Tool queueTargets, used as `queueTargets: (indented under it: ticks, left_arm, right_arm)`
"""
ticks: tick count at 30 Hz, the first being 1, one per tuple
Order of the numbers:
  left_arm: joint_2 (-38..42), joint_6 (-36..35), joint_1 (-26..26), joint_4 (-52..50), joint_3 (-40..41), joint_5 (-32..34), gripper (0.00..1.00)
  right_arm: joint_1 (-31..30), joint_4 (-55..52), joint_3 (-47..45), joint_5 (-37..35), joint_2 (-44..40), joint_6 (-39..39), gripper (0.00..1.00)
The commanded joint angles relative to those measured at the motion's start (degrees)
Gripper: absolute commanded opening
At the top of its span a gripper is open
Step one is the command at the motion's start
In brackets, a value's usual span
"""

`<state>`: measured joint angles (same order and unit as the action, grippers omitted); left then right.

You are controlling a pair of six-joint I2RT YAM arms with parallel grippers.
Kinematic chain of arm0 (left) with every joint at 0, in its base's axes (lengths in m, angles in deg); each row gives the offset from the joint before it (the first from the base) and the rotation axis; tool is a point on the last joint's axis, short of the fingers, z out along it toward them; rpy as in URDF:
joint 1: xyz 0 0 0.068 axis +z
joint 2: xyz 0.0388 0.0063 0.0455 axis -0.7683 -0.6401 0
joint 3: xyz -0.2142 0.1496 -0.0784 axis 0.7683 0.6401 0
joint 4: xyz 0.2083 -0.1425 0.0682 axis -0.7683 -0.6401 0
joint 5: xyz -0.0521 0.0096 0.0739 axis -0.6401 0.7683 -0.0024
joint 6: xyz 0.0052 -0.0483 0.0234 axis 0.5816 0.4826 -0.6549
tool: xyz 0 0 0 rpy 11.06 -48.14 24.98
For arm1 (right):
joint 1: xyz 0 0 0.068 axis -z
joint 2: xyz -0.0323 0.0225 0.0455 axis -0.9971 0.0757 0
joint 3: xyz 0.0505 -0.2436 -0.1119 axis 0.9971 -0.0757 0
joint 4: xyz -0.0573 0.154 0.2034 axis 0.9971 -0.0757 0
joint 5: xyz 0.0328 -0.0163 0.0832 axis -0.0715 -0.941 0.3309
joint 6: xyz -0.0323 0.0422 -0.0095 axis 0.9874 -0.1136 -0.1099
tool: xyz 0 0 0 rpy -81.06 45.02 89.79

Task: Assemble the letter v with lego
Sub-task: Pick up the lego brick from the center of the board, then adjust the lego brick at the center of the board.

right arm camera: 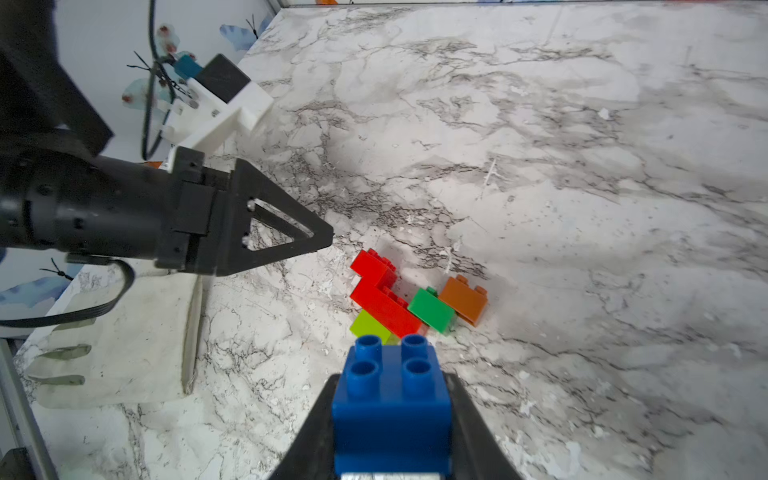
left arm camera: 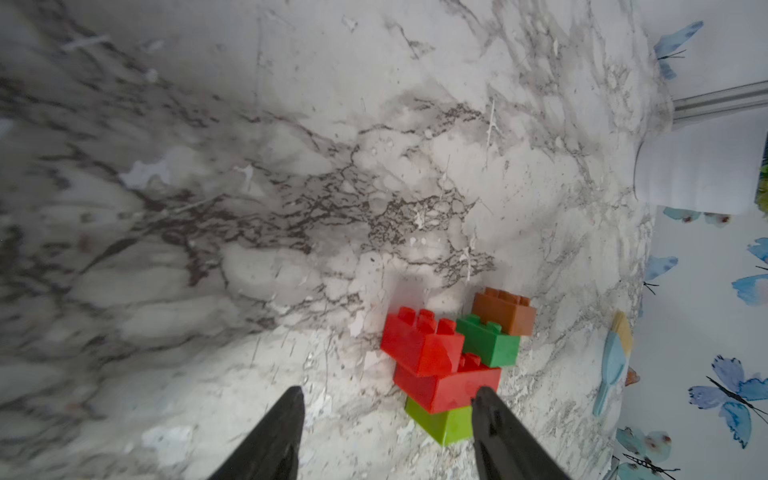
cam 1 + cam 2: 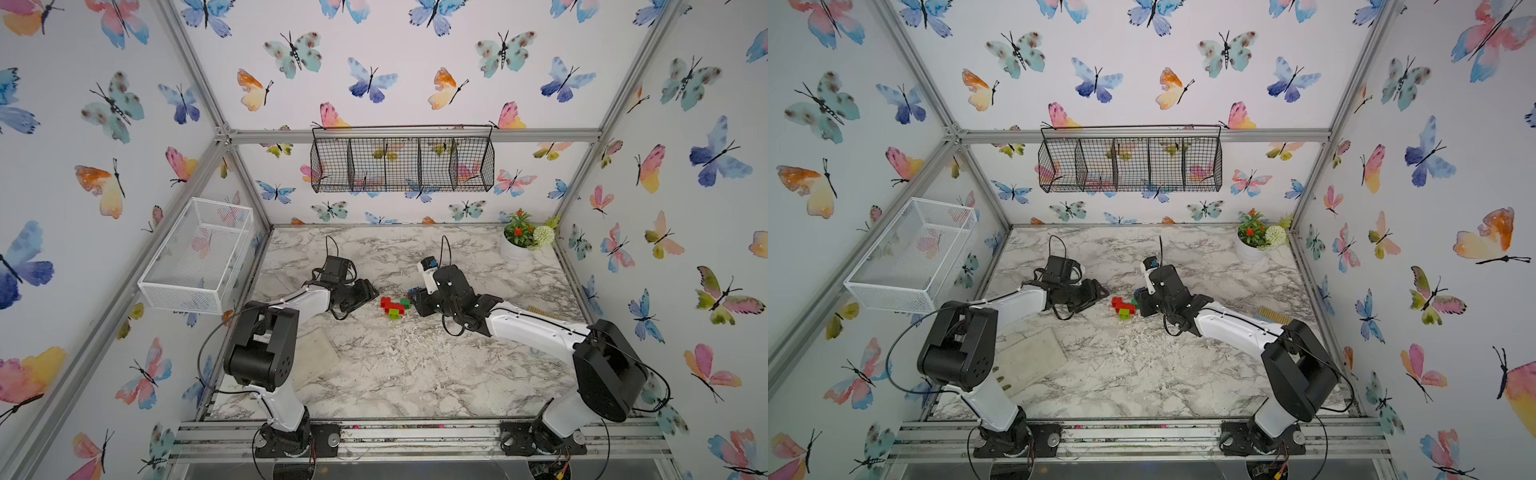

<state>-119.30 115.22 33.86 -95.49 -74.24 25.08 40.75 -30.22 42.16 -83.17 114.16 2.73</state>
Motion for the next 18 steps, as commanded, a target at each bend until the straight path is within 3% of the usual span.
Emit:
queueTargets:
  ticks: [1,6,18]
  left_arm:
    - [-3.9,0.4,-1.2,0.3,-2.0,1.8,0.65]
    - [-5.8,2.5,-2.4,4.7,-0.5,-0.6,0.63]
    - [-2.5,5.9,-5.3,6.9,4.6,-1.6,0.46]
  right_arm:
    - [0.6,-2.9,-2.5,-2.8,-3.3,-2.8,0.21]
    - [1.1,-3.8,-3.9,-1.4,-4.9,-3.1,0.21]
    - [1.1,-4.3,-4.0,0.8,-5.3,-4.4,0.21]
